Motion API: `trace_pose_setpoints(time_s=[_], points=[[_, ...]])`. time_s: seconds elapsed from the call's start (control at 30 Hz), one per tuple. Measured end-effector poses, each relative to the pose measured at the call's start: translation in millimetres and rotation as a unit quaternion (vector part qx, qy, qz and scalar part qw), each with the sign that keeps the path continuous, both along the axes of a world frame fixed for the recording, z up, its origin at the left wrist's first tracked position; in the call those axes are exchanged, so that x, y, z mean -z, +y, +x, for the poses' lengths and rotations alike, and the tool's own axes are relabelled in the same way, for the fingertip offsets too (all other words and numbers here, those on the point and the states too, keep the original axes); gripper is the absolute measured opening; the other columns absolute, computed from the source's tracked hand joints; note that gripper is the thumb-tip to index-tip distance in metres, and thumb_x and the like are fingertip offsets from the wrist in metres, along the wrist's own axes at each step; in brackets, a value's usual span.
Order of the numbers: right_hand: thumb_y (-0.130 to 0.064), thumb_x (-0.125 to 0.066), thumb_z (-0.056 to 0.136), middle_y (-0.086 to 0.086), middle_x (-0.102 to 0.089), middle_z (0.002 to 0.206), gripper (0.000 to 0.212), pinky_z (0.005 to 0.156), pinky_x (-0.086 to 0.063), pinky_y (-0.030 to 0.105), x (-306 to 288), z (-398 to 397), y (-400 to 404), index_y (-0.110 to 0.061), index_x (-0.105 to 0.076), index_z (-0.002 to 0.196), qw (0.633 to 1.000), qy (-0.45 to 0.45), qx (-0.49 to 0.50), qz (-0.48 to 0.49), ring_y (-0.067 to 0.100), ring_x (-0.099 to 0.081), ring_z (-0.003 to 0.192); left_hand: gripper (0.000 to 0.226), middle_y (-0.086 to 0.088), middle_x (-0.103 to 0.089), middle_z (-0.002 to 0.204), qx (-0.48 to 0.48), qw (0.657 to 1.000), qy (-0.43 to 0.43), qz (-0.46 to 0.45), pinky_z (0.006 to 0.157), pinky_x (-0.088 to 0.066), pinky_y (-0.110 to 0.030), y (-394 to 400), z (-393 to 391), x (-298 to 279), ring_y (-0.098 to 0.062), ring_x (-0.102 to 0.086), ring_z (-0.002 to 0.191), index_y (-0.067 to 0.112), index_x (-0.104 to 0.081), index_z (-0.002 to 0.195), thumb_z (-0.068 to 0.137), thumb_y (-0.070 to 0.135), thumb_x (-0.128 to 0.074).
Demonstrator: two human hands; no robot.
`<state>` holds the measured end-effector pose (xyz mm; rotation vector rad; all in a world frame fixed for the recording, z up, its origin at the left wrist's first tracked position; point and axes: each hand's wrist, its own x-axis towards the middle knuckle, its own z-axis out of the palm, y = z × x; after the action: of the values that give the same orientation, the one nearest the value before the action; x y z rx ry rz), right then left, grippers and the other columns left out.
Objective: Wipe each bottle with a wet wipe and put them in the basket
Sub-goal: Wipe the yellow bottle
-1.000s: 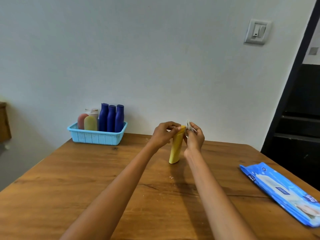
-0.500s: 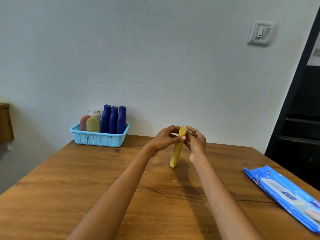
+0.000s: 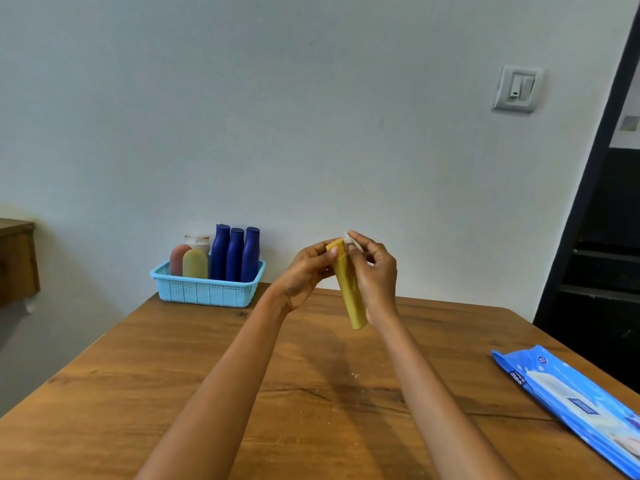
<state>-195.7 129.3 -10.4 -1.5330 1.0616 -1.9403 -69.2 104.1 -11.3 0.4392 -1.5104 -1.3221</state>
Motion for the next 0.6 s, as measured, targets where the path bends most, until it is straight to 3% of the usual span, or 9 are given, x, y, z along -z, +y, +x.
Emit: trace_pose_setpoints(time_s=[0.2,0.33,0.47,0.6], points=[[-0.012,-0.063,0.087,-0.004,-0.061,0.092,0.021,0.070,-0.046,0.013,-4.0,9.3,9.9,-0.020,-0.071,0.105,0.985,0.146,0.005,-0.087,0.004,-0.059,0.087,0.032,0.000,-0.070,0.098,-0.055,0.998,0.029,-0.017,0.085,-0.049,-0.020,-3.1,17.5,-8.7,-0.013,-0.063,0.095,0.012,-0.062,0.112,0.084,0.028,-0.061],[-0.012,-0.064,0.086,-0.003,-0.064,0.093,0.016,0.072,-0.051,0.022,0.7,1.3,8.0,-0.020,-0.072,0.097,0.987,0.140,-0.006,-0.073,0.009,-0.061,0.089,0.037,-0.003,-0.069,0.102,-0.054,0.998,0.021,-0.002,0.086,-0.049,-0.021,-4.6,23.4,-7.0,-0.014,-0.063,0.098,0.009,-0.061,0.114,0.083,0.030,-0.062],[-0.013,-0.059,0.091,-0.006,-0.057,0.096,0.026,0.071,-0.044,0.007,-2.9,5.5,10.6,-0.016,-0.066,0.115,0.978,0.174,0.026,-0.112,0.002,-0.057,0.092,0.038,-0.002,-0.068,0.096,-0.044,0.998,-0.036,-0.023,0.091,-0.048,-0.025,-1.6,19.0,-8.5,-0.014,-0.062,0.096,0.008,-0.062,0.111,0.083,0.033,-0.055],[-0.008,-0.057,0.091,-0.013,-0.052,0.093,0.025,0.073,-0.044,0.009,-6.4,18.5,14.8,-0.014,-0.067,0.113,0.976,0.161,0.014,-0.145,0.000,-0.054,0.094,0.038,-0.003,-0.068,0.098,-0.052,0.998,-0.019,-0.028,0.088,-0.048,-0.024,-0.4,19.0,-13.1,-0.015,-0.062,0.098,0.008,-0.061,0.113,0.085,0.033,-0.056]])
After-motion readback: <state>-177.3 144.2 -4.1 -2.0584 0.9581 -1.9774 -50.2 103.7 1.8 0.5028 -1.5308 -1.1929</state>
